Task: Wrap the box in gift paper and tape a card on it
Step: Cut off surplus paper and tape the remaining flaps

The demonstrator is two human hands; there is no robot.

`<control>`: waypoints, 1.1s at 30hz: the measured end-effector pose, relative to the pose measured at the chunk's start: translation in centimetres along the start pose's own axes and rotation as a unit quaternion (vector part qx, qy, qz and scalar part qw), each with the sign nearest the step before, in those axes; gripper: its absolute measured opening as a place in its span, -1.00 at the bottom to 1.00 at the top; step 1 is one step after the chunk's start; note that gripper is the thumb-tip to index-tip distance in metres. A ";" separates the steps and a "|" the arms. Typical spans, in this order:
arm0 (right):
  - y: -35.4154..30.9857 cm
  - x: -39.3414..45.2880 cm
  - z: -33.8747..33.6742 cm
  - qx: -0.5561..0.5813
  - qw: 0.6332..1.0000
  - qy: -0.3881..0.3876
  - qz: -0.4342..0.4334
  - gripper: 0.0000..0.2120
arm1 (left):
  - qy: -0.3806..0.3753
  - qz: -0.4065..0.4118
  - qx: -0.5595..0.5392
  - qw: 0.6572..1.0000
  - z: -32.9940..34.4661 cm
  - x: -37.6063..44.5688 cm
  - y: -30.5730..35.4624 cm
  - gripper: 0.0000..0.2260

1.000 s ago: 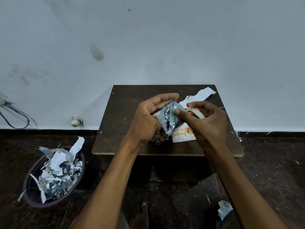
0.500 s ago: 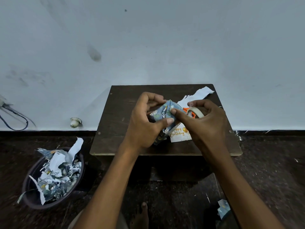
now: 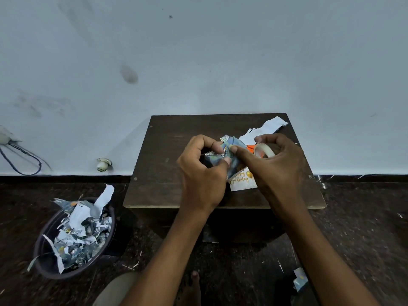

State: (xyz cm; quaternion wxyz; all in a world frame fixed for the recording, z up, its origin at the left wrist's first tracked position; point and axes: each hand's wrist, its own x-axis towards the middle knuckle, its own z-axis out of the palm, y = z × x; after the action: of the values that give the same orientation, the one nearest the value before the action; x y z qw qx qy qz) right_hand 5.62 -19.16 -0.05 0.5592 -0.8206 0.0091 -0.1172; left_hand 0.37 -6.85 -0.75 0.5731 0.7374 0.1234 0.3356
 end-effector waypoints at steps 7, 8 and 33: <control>0.1 0.3 -0.2 -0.009 1.000 -0.017 -0.021 -0.47 | 0.031 0.017 -0.011 0.999 1.4 -0.4 0.0 -0.79; 0.2 0.5 -0.3 -0.010 0.999 -0.025 -0.022 -0.45 | 0.028 0.013 -0.027 0.999 1.4 -0.3 0.0 -0.77; -0.3 -0.2 -0.4 0.024 0.992 -0.107 -0.057 -0.51 | -0.201 -0.005 -0.155 0.967 -4.2 5.1 -1.6 -0.71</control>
State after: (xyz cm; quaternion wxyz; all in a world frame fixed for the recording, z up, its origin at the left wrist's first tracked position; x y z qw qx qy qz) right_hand 5.29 -19.33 0.34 0.5688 -0.8141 -0.1002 -0.0608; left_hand 1.78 -0.28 0.05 0.6954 0.6910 -0.0443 0.1924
